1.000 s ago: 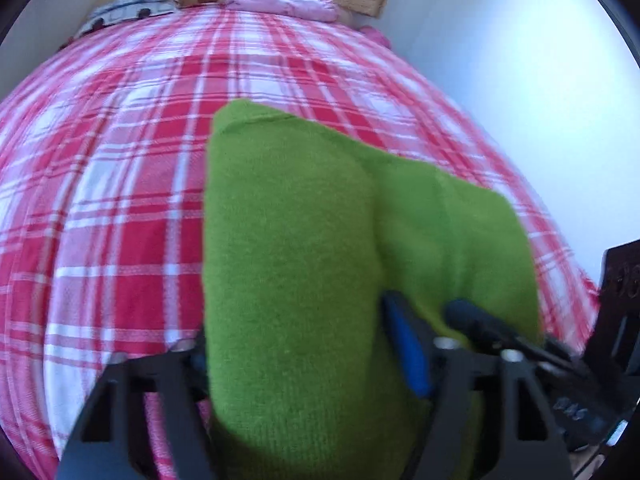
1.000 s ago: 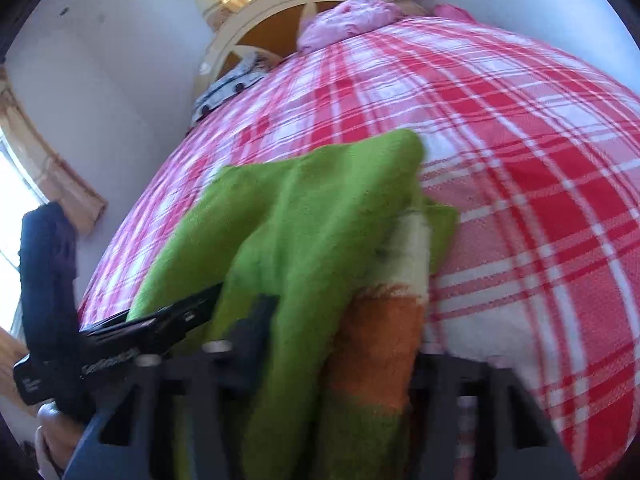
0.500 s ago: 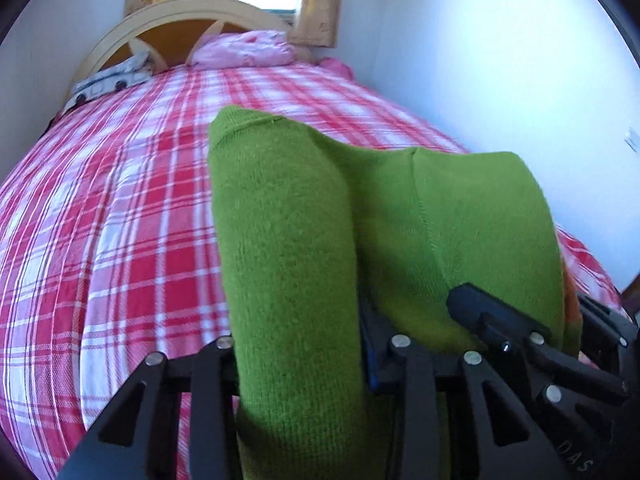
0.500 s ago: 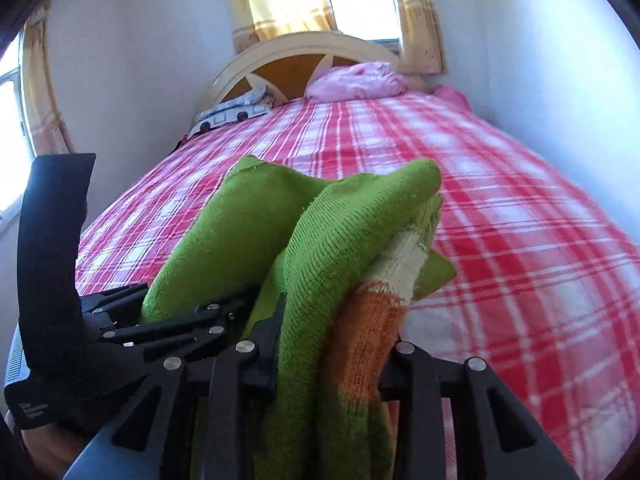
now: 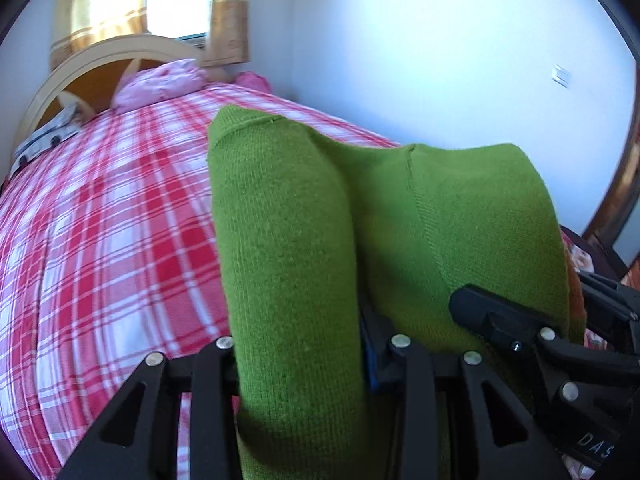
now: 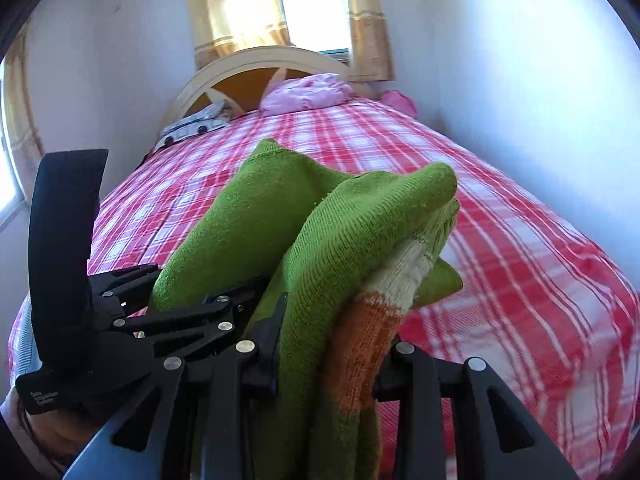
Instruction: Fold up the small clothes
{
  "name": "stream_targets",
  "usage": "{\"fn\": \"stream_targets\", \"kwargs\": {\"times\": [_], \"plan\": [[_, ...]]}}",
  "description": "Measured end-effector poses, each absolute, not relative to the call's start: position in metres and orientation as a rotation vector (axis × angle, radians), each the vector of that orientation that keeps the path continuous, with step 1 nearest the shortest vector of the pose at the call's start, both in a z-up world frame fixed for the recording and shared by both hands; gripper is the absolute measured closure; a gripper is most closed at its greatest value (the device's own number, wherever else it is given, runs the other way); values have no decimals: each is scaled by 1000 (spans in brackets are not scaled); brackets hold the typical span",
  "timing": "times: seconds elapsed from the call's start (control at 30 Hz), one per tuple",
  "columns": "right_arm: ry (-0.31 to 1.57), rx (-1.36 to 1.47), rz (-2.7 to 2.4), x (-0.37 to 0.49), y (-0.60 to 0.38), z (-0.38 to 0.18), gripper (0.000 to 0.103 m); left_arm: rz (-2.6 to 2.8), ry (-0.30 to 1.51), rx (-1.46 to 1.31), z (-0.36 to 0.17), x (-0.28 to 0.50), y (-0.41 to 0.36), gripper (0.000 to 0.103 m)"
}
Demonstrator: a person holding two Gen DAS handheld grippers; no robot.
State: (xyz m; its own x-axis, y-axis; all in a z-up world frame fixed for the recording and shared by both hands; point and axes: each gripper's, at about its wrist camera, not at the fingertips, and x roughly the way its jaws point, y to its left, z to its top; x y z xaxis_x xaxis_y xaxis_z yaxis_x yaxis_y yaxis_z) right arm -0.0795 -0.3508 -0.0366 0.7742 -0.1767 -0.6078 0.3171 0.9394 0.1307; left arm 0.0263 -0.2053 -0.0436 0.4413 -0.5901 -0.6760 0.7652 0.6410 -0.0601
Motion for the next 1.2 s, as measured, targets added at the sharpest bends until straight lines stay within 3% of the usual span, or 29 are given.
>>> {"fn": "stream_targets", "kwargs": {"times": [0.4, 0.93, 1.13, 1.2], "plan": [[512, 288, -448, -151, -412, -38, 71, -971, 621, 364, -37, -18, -290, 65], [567, 371, -652, -138, -505, -80, 71, -985, 680, 440, -85, -9, -389, 65], [597, 457, -656, -137, -528, -98, 71, -978, 741, 400, -94, 1, -390, 54], [600, 507, -639, -138, -534, -101, 70, -969, 747, 405, -96, 3, -391, 42]]}}
